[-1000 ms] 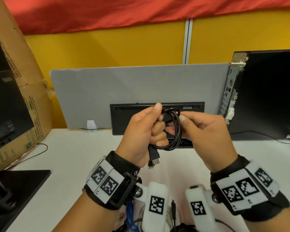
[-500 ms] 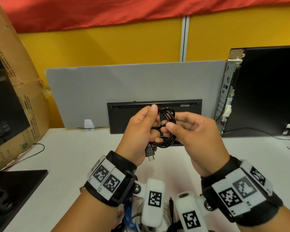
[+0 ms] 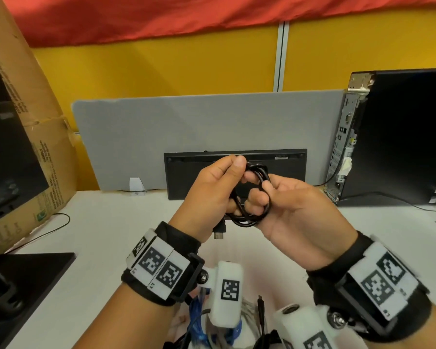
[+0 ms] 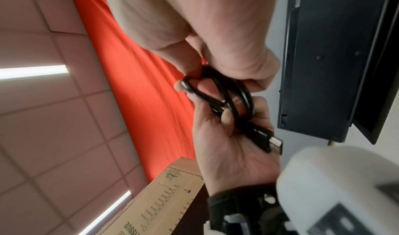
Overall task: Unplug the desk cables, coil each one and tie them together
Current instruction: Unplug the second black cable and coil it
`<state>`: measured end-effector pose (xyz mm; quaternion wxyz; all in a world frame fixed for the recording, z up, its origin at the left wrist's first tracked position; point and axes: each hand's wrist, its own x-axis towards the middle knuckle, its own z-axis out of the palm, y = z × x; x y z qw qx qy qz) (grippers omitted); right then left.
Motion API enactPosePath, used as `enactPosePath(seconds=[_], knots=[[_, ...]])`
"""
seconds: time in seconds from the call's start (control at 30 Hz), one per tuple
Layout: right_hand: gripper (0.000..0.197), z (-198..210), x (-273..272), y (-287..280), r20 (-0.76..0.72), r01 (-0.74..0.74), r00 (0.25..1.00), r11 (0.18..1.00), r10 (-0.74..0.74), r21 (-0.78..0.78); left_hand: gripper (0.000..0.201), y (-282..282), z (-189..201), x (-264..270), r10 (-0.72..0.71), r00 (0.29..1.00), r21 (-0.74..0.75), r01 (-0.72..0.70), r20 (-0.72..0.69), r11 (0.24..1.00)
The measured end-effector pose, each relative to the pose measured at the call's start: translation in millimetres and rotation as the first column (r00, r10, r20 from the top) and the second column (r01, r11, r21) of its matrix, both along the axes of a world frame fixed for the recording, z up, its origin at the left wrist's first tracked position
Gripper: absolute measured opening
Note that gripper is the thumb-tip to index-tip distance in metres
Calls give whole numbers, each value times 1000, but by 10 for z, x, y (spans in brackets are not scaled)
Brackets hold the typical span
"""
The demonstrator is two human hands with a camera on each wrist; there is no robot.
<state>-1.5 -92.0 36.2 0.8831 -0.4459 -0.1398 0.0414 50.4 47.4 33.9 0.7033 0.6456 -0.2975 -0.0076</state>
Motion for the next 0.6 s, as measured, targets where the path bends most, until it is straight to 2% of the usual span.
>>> enactPosePath(seconds=[0.1,0.17,0.23,0.27,0.33,0.37,0.4,0.43,0.47,0.6], knots=[[17,35,-26,-26,36,-29,999,991,34,-131,29,0,28,-24,18,999,52,-20,38,998],[28,32,-16,-28,85,41,996,961,-19,-274,29,-10,39,-32,77,992,80,-86,100,993],[31,25,-15,-16,177,177,978,881,-108,-438,29,-8,49,-22,161,973,101,-180,166,979],[34,16,-15,-14,265,295,949,786,-173,-543,29,-3,51,-15,198,961,99,-220,195,970],[34,-14,8,-55,476,541,840,460,-260,-704,30,7,49,-2,258,934,92,-288,249,953],[27,-15,21,-87,543,602,798,293,-263,-743,28,1,41,2,279,922,99,-315,270,944],[16,-9,34,-123,561,612,786,194,-261,-767,27,-14,28,6,292,913,117,-336,285,935],[6,-5,50,-160,537,588,800,175,-269,-789,26,-35,11,8,305,907,136,-354,290,925],[14,-12,72,-193,505,564,816,197,-281,-802,26,-55,-5,14,319,903,144,-370,289,918],[25,4,126,-245,392,551,831,487,-396,-677,21,-4,8,68,334,913,178,-378,233,909]])
